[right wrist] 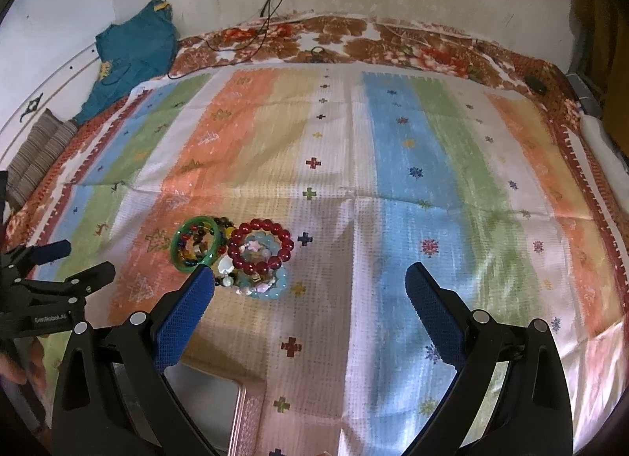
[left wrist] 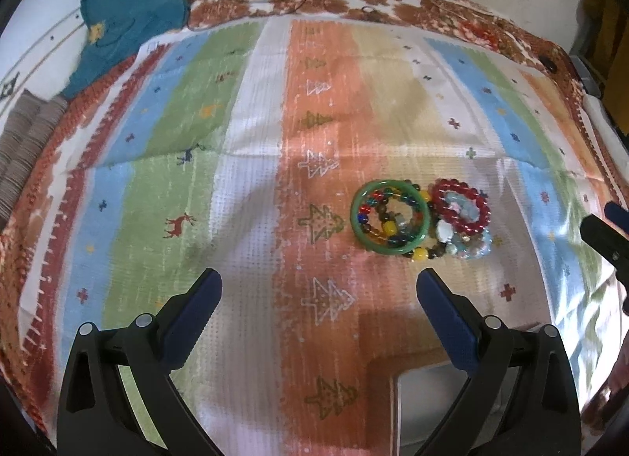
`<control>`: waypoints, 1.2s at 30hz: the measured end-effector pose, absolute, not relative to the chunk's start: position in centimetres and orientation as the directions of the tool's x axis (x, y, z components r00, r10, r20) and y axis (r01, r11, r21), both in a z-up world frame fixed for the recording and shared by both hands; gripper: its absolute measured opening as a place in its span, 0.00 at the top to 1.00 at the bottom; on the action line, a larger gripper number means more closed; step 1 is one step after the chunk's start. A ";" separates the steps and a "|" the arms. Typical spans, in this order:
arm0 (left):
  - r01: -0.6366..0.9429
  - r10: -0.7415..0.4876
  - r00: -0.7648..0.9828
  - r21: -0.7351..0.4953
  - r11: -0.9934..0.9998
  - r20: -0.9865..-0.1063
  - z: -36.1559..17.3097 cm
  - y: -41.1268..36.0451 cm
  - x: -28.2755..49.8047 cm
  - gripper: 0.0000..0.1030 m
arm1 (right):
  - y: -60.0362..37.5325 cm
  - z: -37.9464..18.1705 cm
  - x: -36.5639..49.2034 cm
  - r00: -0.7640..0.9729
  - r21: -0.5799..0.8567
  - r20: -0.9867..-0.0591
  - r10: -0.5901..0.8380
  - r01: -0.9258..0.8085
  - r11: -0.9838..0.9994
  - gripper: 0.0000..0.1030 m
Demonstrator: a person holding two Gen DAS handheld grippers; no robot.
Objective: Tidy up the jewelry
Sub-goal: 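Lower both grippers over the bracelet pile, left at the green bangle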
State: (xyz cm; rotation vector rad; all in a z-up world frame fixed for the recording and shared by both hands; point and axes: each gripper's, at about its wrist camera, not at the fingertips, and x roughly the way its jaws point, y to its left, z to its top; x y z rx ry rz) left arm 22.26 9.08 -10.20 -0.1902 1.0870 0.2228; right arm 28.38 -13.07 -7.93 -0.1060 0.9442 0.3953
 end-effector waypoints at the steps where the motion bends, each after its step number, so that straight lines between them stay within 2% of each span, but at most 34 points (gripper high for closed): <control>1: -0.280 0.080 0.437 -0.051 0.959 -0.896 -10.6 9.4 22.5 0.06 | -13.1 -8.1 28.6 0.514 0.092 -0.808 0.289 -0.374 0.923 0.04; 10: -0.293 0.015 0.407 -0.115 0.949 -0.913 -12.6 10.5 24.1 0.06 | -12.5 -10.3 30.6 0.495 0.062 -0.830 0.256 -0.374 0.925 0.04; 29: -0.308 -0.014 0.353 -0.130 0.943 -0.936 -15.6 11.6 26.6 0.06 | -10.7 -12.7 33.4 0.457 0.049 -0.860 0.228 -0.372 0.927 0.04; 36: -0.302 -0.015 0.354 -0.129 0.945 -0.935 -15.8 11.8 27.3 0.06 | -10.5 -13.5 34.3 0.433 0.089 -0.868 0.241 -0.344 0.935 0.04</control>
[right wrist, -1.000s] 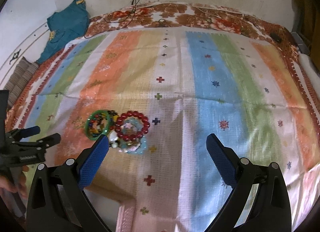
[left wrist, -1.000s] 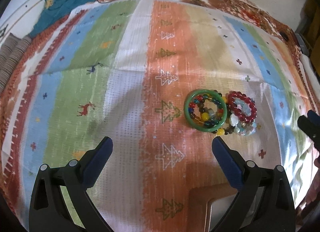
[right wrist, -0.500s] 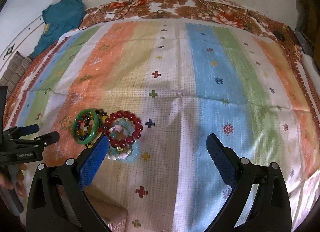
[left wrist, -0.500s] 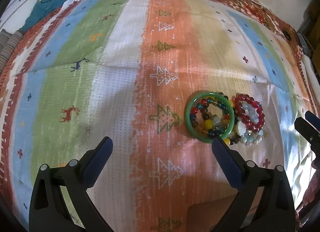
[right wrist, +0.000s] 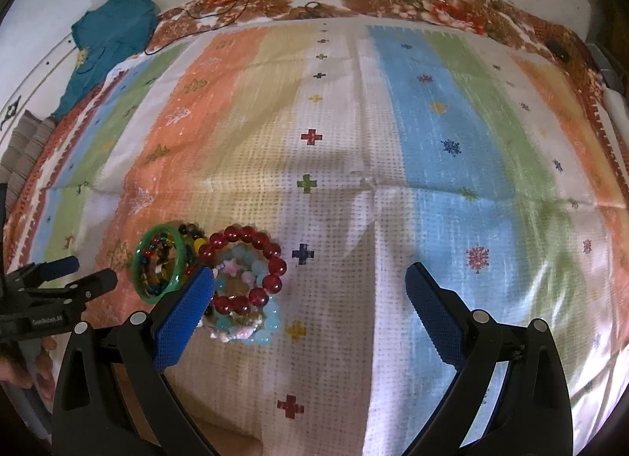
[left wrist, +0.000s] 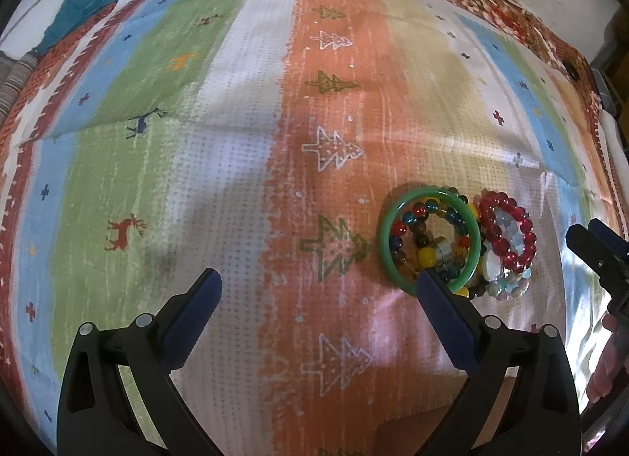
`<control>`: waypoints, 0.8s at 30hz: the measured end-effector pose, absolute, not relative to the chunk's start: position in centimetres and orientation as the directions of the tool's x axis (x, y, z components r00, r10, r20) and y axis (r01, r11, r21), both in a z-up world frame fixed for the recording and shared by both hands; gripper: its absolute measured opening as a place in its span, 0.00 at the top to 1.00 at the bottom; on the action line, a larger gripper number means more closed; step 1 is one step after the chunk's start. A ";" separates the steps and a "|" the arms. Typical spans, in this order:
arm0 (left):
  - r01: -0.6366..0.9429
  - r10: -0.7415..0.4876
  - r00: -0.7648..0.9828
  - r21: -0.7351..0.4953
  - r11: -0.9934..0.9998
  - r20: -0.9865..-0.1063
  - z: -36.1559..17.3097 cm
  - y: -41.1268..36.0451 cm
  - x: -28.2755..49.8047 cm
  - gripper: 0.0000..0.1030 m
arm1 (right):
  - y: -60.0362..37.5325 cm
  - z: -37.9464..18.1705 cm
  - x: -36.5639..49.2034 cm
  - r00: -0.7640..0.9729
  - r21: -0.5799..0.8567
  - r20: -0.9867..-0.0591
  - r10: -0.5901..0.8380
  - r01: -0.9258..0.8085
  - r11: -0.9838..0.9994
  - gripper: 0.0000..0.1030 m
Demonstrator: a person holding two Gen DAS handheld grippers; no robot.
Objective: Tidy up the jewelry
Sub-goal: 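Lower both grippers over the bracelet pile, left at the green bangle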
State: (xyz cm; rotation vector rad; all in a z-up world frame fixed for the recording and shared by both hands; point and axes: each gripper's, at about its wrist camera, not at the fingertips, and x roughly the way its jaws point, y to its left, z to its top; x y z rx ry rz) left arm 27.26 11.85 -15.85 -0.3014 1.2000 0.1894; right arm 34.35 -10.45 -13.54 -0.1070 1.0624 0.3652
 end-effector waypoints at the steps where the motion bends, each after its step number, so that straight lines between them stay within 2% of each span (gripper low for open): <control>1: -0.300 -0.016 0.352 -0.129 0.945 -0.936 -16.0 11.8 27.4 0.06 | -10.4 -13.6 34.4 0.430 0.091 -0.870 0.242 -0.343 0.935 0.04; 14: -0.287 0.021 0.323 -0.077 0.955 -0.946 -17.3 11.6 28.2 0.06 | -9.8 -15.3 35.5 0.410 0.059 -0.889 0.204 -0.341 0.938 0.05; 15: -0.284 0.025 0.320 -0.071 0.956 -0.947 -17.4 11.5 28.4 0.06 | -9.8 -15.5 35.6 0.407 0.059 -0.891 0.203 -0.339 0.939 0.06; 16: -0.280 0.033 0.321 -0.061 0.958 -0.947 -17.4 11.4 28.4 0.06 | -9.8 -15.7 35.8 0.401 0.059 -0.894 0.201 -0.338 0.939 0.13; 17: -0.278 0.037 0.321 -0.057 0.959 -0.946 -17.5 11.4 28.5 0.06 | -9.7 -15.9 35.9 0.395 0.059 -0.897 0.198 -0.338 0.939 0.16; 24: -0.280 0.059 0.323 -0.036 0.959 -0.944 -17.8 11.4 29.4 0.05 | -9.4 -16.9 36.3 0.375 0.051 -0.908 0.186 -0.342 0.938 0.23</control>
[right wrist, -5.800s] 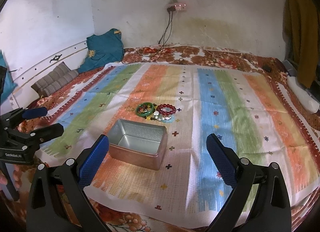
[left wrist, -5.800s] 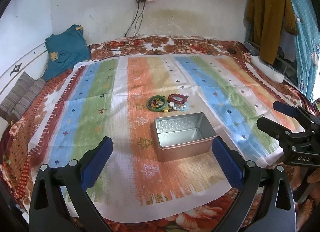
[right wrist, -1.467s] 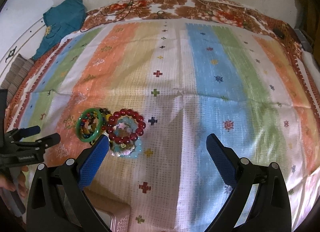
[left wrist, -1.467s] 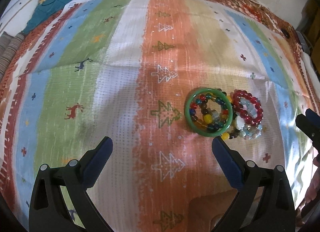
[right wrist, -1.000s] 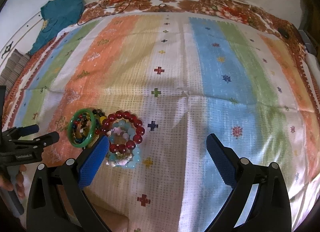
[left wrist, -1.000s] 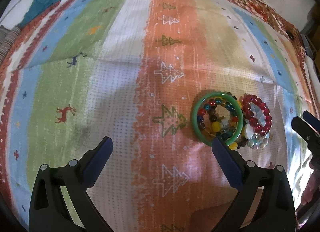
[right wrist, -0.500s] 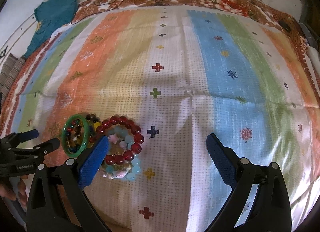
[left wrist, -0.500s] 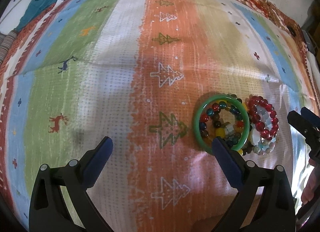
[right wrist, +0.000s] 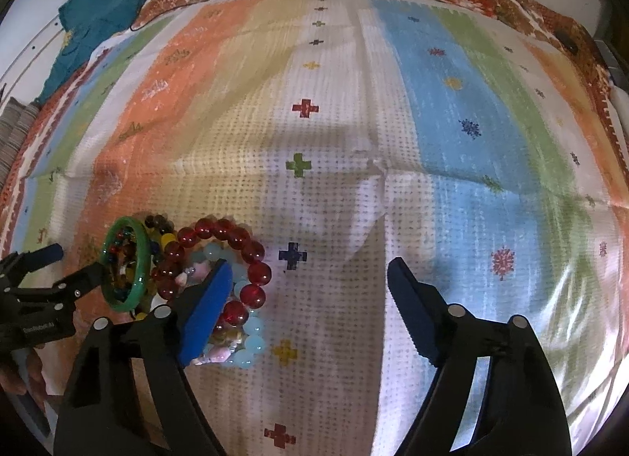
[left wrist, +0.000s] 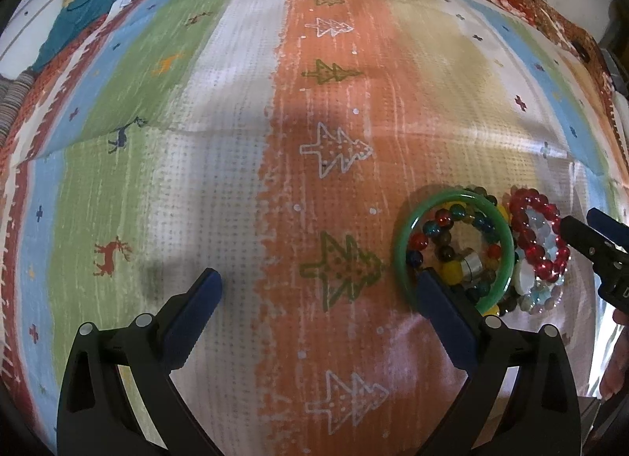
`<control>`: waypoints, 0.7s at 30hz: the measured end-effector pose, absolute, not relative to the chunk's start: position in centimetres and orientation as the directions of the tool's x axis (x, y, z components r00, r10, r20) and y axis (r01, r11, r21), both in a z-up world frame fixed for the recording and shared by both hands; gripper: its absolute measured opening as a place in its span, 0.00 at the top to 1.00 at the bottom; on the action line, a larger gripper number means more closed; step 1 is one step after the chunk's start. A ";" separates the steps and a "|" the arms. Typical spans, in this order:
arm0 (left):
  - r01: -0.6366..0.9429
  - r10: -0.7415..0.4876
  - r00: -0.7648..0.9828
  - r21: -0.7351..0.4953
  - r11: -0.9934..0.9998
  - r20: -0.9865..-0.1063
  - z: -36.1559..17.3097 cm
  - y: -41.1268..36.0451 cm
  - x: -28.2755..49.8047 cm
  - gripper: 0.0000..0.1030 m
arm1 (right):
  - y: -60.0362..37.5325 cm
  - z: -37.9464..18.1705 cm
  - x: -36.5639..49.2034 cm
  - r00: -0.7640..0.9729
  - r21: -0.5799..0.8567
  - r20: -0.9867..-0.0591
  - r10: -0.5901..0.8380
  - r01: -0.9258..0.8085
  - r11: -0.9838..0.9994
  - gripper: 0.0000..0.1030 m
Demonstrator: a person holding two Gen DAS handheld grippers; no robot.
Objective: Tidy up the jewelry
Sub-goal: 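Lower both grippers over the bracelet pile, left at the green bangle, then close left gripper on the green jade bangle while right gripper grasps the red bead bracelet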
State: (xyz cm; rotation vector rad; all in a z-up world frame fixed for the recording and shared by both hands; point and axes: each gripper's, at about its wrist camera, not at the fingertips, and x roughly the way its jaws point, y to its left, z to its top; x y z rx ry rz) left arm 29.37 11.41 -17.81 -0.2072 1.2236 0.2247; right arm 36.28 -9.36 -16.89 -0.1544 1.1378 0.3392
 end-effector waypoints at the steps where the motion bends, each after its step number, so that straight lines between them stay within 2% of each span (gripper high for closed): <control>1: -0.277 0.068 0.325 -0.027 0.960 -0.943 -17.9 11.3 29.5 0.05 | -9.3 -17.0 36.3 0.374 0.050 -0.909 0.185 -0.342 0.938 0.24; 8: -0.263 0.085 0.341 -0.008 0.965 -0.936 -17.9 11.2 29.7 0.06 | -9.1 -17.5 36.8 0.374 0.034 -0.912 0.169 -0.341 0.940 0.28; 10: -0.268 0.108 0.337 0.014 0.963 -0.935 -17.9 11.3 29.8 0.16 | -9.0 -17.5 36.9 0.374 0.030 -0.913 0.165 -0.341 0.940 0.29; 14: -0.243 0.104 0.340 0.020 0.970 -0.935 -17.9 10.9 30.2 0.20 | -9.0 -17.6 37.0 0.375 0.024 -0.913 0.161 -0.344 0.939 0.32; 17: -0.224 0.108 0.344 0.030 0.974 -0.933 -17.8 10.3 30.3 0.28 | -9.0 -17.6 37.0 0.376 0.014 -0.914 0.152 -0.345 0.938 0.37; 18: -0.220 0.108 0.344 0.032 0.975 -0.933 -17.8 10.1 30.3 0.32 | -9.0 -17.5 37.0 0.376 0.015 -0.913 0.157 -0.352 0.936 0.43; 19: -0.213 0.111 0.345 0.038 0.976 -0.932 -17.8 9.9 30.4 0.37 | -8.9 -17.5 36.9 0.353 0.057 -0.914 0.199 -0.373 0.926 0.59; 20: -0.207 0.119 0.346 0.048 0.977 -0.931 -17.8 9.6 30.4 0.40 | -8.7 -17.5 36.9 0.338 0.075 -0.917 0.213 -0.378 0.923 0.64; 21: -0.201 0.127 0.346 0.059 0.978 -0.930 -17.8 9.4 30.5 0.43 | -8.5 -17.5 36.7 0.340 0.063 -0.918 0.204 -0.382 0.922 0.64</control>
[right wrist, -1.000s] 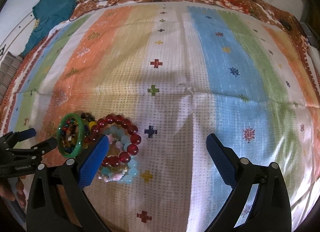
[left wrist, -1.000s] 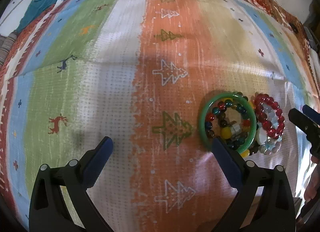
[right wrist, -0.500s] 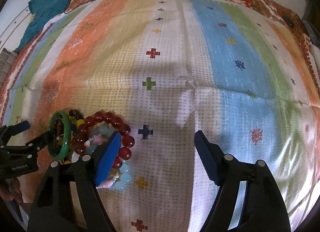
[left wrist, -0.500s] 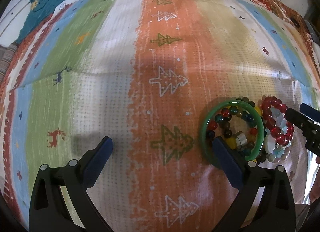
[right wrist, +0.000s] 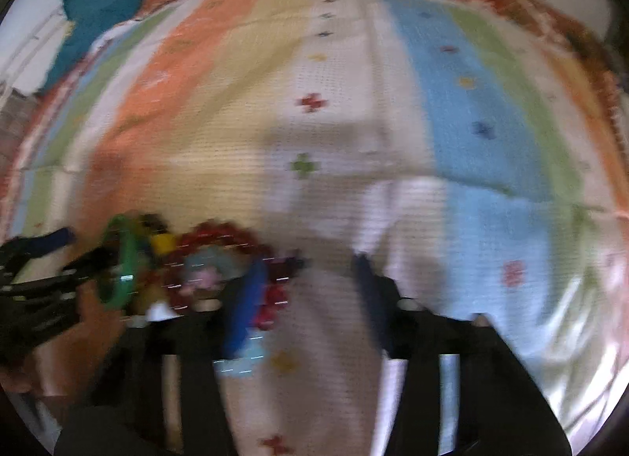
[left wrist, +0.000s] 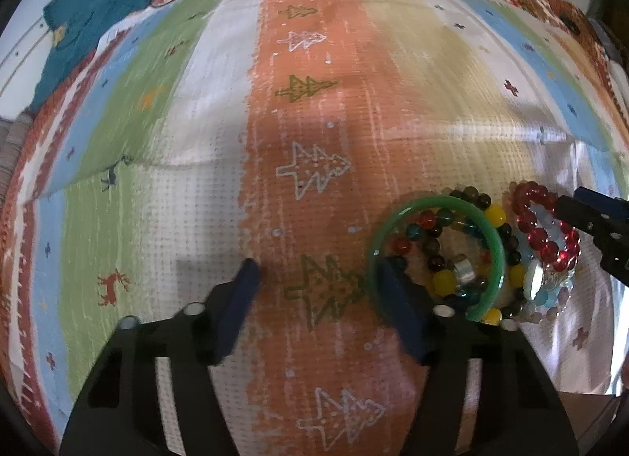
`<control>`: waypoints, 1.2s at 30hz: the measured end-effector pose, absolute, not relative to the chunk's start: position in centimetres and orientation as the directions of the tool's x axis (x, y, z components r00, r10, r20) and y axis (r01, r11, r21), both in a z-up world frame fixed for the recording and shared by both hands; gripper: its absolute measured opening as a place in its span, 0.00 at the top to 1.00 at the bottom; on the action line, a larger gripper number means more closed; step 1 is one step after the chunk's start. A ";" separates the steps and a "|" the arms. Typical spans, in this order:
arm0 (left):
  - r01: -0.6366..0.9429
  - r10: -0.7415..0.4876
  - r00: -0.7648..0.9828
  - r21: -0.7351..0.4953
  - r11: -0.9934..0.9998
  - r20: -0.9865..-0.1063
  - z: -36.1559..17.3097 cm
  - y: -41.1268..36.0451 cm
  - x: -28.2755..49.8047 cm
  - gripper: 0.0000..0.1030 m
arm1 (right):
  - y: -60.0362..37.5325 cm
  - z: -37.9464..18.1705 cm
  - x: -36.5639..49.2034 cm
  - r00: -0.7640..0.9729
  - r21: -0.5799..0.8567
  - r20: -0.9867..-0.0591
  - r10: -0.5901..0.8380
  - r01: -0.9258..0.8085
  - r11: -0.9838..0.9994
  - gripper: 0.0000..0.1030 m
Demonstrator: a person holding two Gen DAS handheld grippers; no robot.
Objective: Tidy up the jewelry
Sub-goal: 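Close left gripper on the green jade bangle while right gripper grasps the red bead bracelet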
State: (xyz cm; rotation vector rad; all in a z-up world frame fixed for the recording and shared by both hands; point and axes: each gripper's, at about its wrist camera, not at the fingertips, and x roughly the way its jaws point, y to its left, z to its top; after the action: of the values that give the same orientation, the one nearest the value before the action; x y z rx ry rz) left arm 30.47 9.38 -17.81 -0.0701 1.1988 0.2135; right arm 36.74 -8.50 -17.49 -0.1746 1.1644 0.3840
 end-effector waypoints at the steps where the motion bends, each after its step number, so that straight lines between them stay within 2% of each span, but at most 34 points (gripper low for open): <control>1: -0.194 0.134 0.349 0.068 0.979 -0.928 -17.9 9.1 30.5 0.45 | -8.2 -17.4 36.6 0.349 0.041 -0.918 0.190 -0.394 0.918 0.66; 8: -0.180 0.115 0.368 0.051 0.982 -0.923 -18.1 9.0 30.5 0.53 | -8.2 -17.8 36.5 0.333 0.064 -0.918 0.214 -0.408 0.911 0.74; 12: -0.164 0.107 0.373 0.048 0.985 -0.922 -18.1 8.4 30.6 0.66 | -8.0 -18.2 36.2 0.315 0.074 -0.923 0.223 -0.423 0.903 0.80; 14: -0.154 0.101 0.374 0.046 0.987 -0.922 -18.1 8.1 30.7 0.73 | -7.7 -18.4 36.0 0.329 0.036 -0.924 0.195 -0.435 0.900 0.86; 18: -0.148 0.101 0.378 0.047 0.988 -0.920 -18.0 7.9 30.8 0.93 | -7.6 -18.3 35.9 0.332 0.030 -0.924 0.190 -0.432 0.902 0.86; 36: -0.154 0.078 0.408 0.015 0.988 -0.910 -14.6 7.4 29.9 0.94 | -7.8 -13.7 34.4 0.438 -0.028 -0.878 0.192 -0.447 0.894 0.86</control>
State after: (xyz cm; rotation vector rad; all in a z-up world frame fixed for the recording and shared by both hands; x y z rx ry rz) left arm 29.85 7.37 -14.58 -0.0748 1.1415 0.1459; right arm 34.44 -7.81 -13.73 -0.2729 1.0466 0.4029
